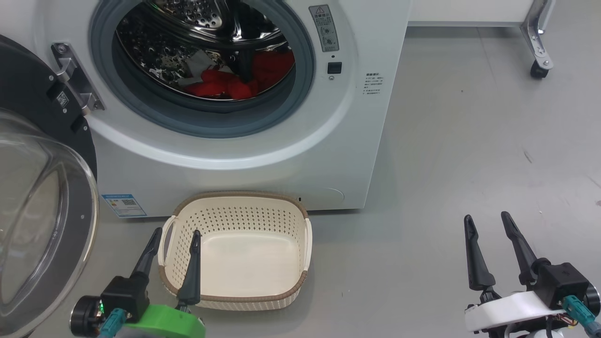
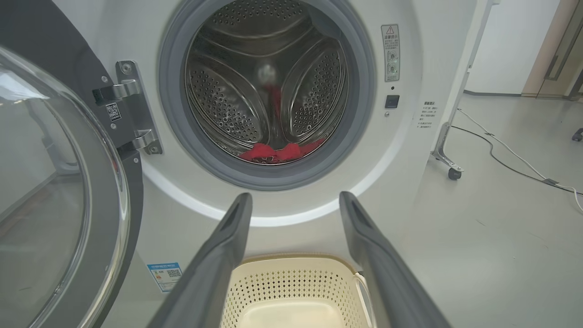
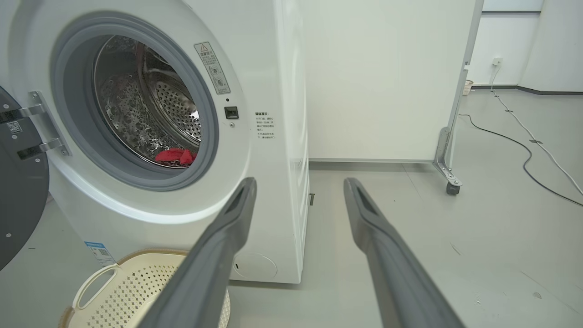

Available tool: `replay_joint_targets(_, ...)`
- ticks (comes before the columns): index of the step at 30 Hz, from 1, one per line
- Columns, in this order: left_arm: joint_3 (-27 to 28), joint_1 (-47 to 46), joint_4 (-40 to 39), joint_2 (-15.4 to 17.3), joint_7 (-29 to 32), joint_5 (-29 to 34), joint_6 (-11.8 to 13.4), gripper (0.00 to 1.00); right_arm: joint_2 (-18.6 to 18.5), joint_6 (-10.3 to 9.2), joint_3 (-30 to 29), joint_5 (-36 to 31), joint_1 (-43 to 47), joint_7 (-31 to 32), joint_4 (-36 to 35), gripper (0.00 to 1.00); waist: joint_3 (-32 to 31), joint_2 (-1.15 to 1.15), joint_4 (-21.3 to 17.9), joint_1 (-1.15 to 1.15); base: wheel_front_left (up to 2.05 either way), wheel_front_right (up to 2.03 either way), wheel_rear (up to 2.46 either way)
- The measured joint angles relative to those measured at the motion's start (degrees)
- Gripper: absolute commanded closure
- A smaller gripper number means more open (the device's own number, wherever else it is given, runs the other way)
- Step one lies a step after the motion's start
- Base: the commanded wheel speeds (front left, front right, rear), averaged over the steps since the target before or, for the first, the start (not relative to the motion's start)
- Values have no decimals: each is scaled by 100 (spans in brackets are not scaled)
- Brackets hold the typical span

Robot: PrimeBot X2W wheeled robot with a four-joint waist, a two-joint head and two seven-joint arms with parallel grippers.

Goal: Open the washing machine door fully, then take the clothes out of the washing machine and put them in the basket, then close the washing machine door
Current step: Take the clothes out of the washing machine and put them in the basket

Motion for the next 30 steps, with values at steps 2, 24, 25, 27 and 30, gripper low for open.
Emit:
replay_joint_targets(2, 3, 0, -1, 0, 0, 0, 0, 0, 0, 0, 8, 0, 0, 0, 0, 0, -4, 0, -3, 0, 85, -85, 0)
replay_joint_targets(24, 25, 0, -60, 1, 0, 1, 55, 0, -1, -5, 48, 8, 0, 0, 1, 0, 5, 0, -35, 0, 45, -45, 0)
replay_joint_targets(25, 25, 0, -60, 1, 0, 1, 55, 0, -1, -5, 48, 8, 0, 0, 1, 0, 5, 0, -36, 0, 4, -4, 0)
replay_joint_targets(27, 25, 0, -60, 1, 0, 0, 55, 0, -1, -5, 49, 8, 0, 0, 3, 0, 3, 0, -36, 0, 0, 0, 0)
replay_joint_targets(30, 23, 1, -60, 1, 0, -3, 55, 0, -1, -5, 53, 8, 0, 0, 4, 0, -1, 0, -35, 0, 0, 0, 0)
